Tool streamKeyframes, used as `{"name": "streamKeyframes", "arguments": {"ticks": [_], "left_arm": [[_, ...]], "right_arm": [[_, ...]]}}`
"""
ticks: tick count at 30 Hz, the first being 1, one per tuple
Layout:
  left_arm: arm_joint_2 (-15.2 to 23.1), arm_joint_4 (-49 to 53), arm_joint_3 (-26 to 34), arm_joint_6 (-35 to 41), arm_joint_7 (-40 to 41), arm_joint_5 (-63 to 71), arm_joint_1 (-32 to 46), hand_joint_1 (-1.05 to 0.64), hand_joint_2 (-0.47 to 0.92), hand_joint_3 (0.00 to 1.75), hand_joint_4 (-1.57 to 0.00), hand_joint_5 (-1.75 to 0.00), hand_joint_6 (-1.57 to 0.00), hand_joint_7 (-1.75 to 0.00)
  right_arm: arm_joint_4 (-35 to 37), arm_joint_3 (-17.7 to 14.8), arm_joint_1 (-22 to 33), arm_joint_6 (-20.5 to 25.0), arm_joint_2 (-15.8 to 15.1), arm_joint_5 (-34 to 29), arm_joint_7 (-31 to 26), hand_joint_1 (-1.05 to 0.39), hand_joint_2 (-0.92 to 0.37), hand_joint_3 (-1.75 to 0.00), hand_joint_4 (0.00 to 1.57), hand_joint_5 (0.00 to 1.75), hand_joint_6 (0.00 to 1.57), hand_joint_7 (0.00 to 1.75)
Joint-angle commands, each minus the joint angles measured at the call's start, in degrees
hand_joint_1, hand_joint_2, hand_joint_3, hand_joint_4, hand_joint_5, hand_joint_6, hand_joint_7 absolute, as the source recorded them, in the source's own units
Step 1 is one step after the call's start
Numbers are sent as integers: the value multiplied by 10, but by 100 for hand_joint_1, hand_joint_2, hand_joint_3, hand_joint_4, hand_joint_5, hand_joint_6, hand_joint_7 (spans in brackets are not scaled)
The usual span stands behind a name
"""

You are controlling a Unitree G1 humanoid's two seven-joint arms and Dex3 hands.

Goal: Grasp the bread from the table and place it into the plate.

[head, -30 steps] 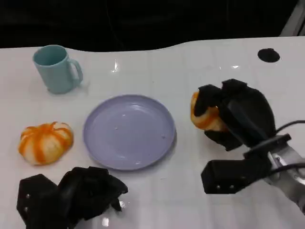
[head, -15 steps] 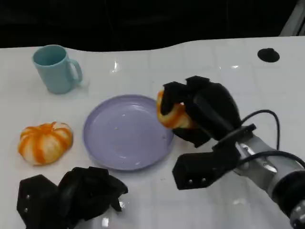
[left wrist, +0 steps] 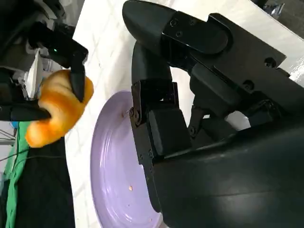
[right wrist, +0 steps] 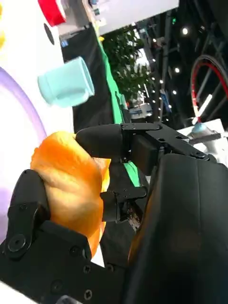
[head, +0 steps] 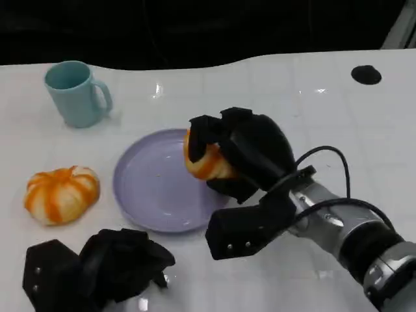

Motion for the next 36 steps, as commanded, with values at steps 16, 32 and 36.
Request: {"name": "streamKeyframes", "arguments": {"ticks": [16, 32, 36], "left_arm": [[6, -18, -1, 19, -2, -5, 23, -105, 62, 25, -88, -152, -151, -43], [6, -12, -4, 19, 4, 2, 15, -105, 62, 25, -89, -153, -152, -42], [7, -15, -5, 20, 6, 3, 16, -105, 62, 25, -89, -152, -152, -42]], "right_arm": [[3, 22, -52, 73, 9, 12, 192, -46, -89, -5, 27, 18, 45, 0], [-70, 26, -32, 101, -21, 16, 268, -83, -92, -19, 3, 6, 11, 0], [-97, 24, -19, 93, -38, 18, 268, -83, -92, -18, 5, 8, 13, 1]]}}
